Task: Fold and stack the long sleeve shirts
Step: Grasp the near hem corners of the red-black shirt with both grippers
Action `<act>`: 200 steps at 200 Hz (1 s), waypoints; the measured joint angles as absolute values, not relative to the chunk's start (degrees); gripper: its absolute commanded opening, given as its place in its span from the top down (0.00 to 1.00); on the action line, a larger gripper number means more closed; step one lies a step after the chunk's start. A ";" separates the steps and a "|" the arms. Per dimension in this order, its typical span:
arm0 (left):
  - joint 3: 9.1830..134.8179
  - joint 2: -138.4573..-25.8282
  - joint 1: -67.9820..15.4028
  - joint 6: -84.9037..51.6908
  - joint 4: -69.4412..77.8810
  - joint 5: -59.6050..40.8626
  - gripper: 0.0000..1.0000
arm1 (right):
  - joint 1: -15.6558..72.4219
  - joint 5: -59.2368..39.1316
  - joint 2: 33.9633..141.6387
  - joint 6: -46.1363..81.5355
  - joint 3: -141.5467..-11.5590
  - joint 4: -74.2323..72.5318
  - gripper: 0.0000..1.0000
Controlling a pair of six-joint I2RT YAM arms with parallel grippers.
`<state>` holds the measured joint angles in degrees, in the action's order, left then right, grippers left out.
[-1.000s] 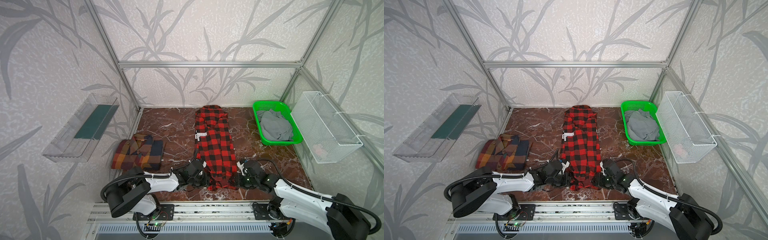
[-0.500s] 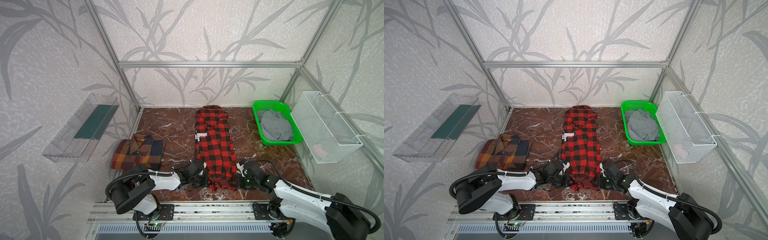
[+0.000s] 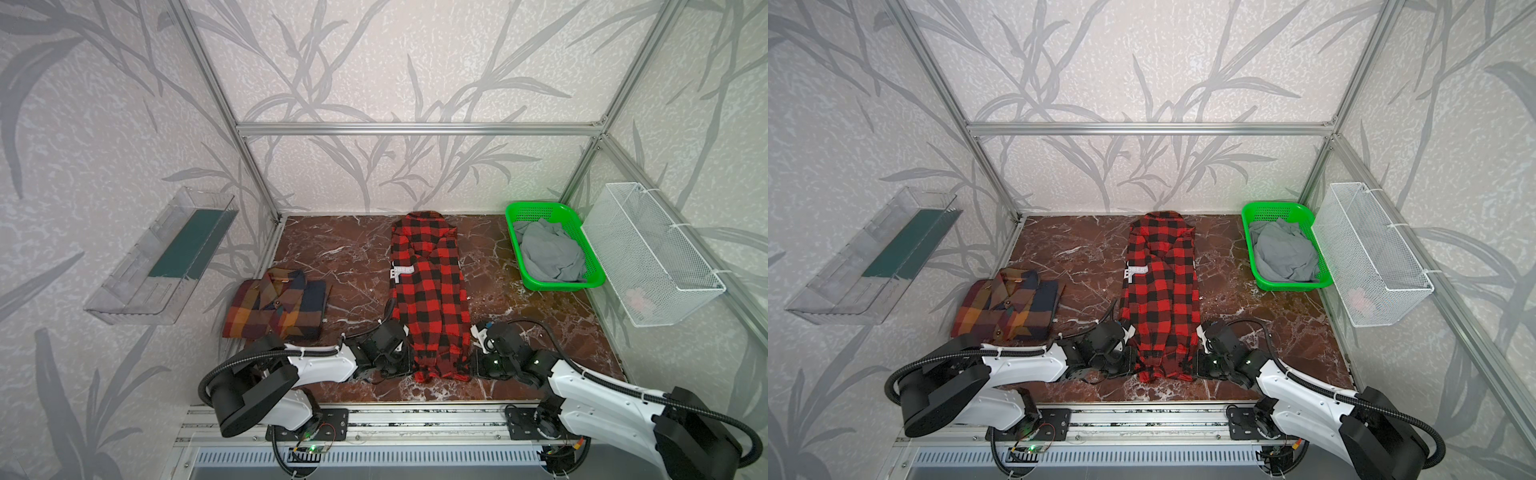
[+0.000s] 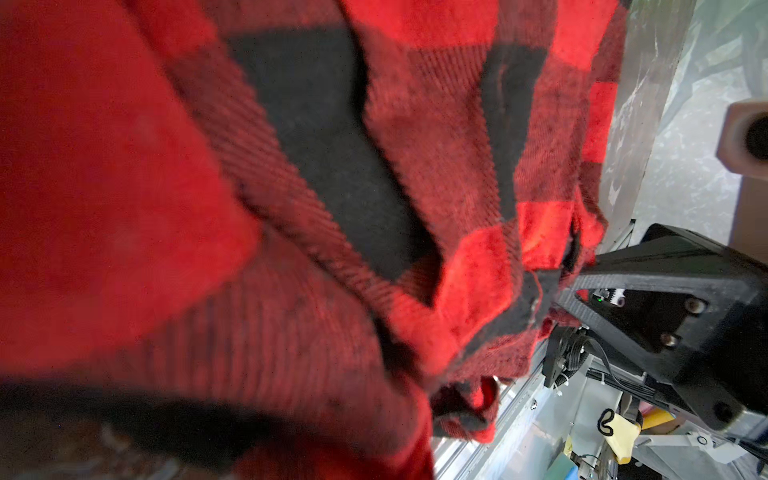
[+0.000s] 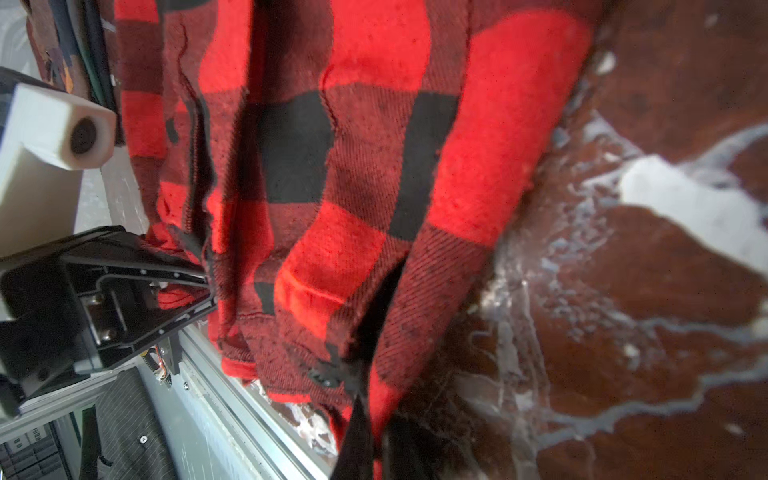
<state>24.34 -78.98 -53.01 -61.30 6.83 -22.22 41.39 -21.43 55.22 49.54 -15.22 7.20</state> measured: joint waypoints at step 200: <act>33.12 -66.08 -51.88 -78.63 -12.93 -19.22 1.00 | 42.26 -17.65 47.48 48.10 -30.72 19.94 1.00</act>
<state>33.12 -66.08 -51.88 -78.63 -12.93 -19.22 42.26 -17.65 47.48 48.10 -30.72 19.94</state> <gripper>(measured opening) 0.048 0.050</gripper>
